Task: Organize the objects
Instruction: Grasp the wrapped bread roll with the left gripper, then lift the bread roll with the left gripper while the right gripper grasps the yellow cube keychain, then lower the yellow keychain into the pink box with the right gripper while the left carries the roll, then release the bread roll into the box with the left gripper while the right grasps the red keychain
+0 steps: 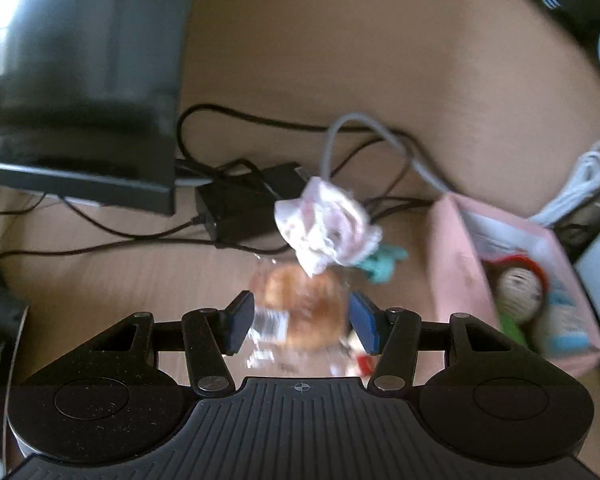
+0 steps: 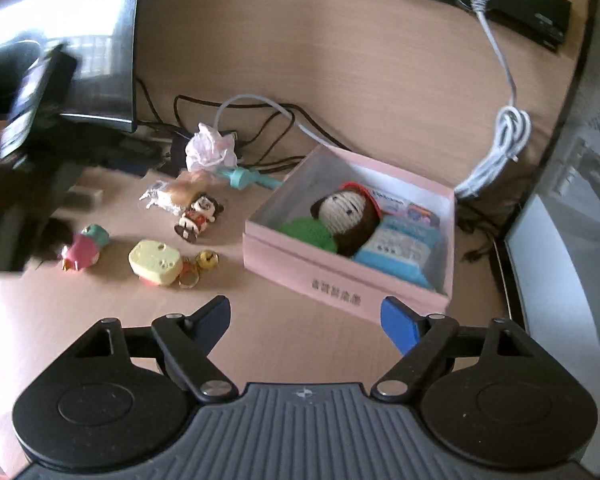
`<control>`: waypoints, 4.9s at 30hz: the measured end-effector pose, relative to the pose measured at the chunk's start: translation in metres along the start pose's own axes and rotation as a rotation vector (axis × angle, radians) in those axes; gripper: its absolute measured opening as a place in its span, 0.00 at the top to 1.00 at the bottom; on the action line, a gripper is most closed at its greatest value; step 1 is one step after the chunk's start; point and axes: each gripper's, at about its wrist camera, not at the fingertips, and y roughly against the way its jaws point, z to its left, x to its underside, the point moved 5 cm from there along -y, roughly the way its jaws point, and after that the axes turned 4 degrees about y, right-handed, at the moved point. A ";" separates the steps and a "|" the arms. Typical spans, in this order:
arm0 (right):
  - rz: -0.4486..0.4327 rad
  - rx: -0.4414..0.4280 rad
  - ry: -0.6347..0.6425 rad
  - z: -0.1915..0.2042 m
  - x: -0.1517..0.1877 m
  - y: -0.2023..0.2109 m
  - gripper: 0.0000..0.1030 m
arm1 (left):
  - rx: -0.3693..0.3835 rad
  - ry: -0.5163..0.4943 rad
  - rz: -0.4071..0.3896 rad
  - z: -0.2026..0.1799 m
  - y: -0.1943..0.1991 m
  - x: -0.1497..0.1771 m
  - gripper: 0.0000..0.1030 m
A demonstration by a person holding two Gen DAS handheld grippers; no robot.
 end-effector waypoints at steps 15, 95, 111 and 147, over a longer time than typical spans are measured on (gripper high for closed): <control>0.083 0.005 -0.091 0.001 0.043 0.006 0.17 | -0.070 -0.038 0.105 -0.017 -0.044 0.008 0.37; -0.052 -0.005 -0.176 -0.016 0.018 0.043 0.53 | 0.250 -0.111 0.122 -0.065 0.112 0.129 0.42; -0.086 0.036 -0.279 -0.055 0.044 0.064 0.54 | 0.249 -0.135 -0.052 -0.181 -0.054 -0.039 0.41; 0.087 0.100 -0.183 -0.074 0.084 0.022 0.30 | 0.297 -0.178 -0.005 -0.201 -0.071 -0.040 0.32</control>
